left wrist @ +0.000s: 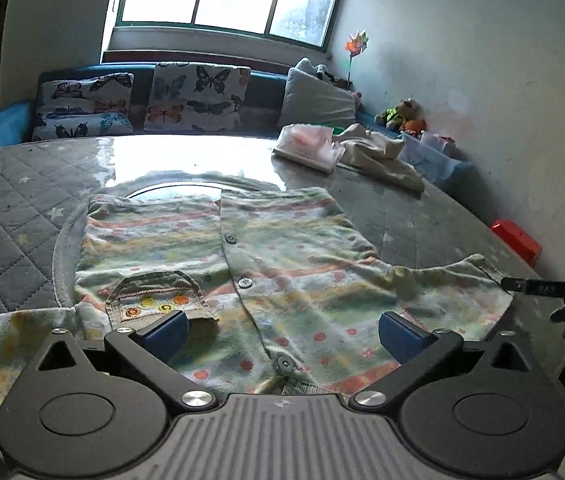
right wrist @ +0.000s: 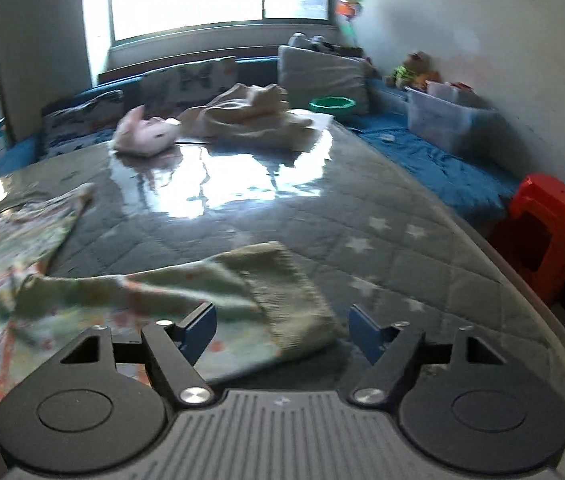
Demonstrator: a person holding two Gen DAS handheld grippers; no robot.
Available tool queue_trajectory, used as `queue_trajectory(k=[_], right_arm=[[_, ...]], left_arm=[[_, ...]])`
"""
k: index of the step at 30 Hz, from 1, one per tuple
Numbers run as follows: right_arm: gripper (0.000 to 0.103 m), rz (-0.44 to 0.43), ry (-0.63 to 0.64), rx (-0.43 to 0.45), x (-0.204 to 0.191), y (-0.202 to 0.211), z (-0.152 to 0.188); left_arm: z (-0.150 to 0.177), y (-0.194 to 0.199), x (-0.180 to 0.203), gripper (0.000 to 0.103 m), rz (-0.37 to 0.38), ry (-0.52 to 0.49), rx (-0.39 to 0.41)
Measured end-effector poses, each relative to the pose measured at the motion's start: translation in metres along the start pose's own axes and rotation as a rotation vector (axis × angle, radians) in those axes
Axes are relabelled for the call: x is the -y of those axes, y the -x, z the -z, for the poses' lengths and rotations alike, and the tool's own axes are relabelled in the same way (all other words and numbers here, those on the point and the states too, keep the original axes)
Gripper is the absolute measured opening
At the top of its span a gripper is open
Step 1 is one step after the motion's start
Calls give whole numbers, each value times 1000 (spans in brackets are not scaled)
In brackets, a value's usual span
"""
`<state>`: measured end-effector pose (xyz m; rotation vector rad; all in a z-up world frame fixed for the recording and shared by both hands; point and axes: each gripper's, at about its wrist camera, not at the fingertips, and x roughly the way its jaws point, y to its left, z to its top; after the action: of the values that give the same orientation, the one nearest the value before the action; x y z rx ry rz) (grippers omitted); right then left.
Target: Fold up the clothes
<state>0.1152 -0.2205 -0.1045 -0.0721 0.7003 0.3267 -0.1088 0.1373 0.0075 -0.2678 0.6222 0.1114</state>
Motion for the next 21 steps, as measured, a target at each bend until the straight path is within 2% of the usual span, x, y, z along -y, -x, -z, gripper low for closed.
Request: queue_trajectory(k=[8,10,14,16,21], right_arm=[[58,16,-60,-31,13,-9,9],[44,19,-60,-27,13,-8,9],[34,10,-62,-25,11,-6,9],[21,-4,-66,-25,9,-6,8],[10,-57,-94,4,4,2,4]], left_arm=[[2,-2,2,103,-25,15,-25],[4,-3,3,103,-27,17,-37],[9,-5,4,103,-28,23,-60],[10,-5,4,103,-29,28,-65],[11,0,3,103,-37,28,-53]])
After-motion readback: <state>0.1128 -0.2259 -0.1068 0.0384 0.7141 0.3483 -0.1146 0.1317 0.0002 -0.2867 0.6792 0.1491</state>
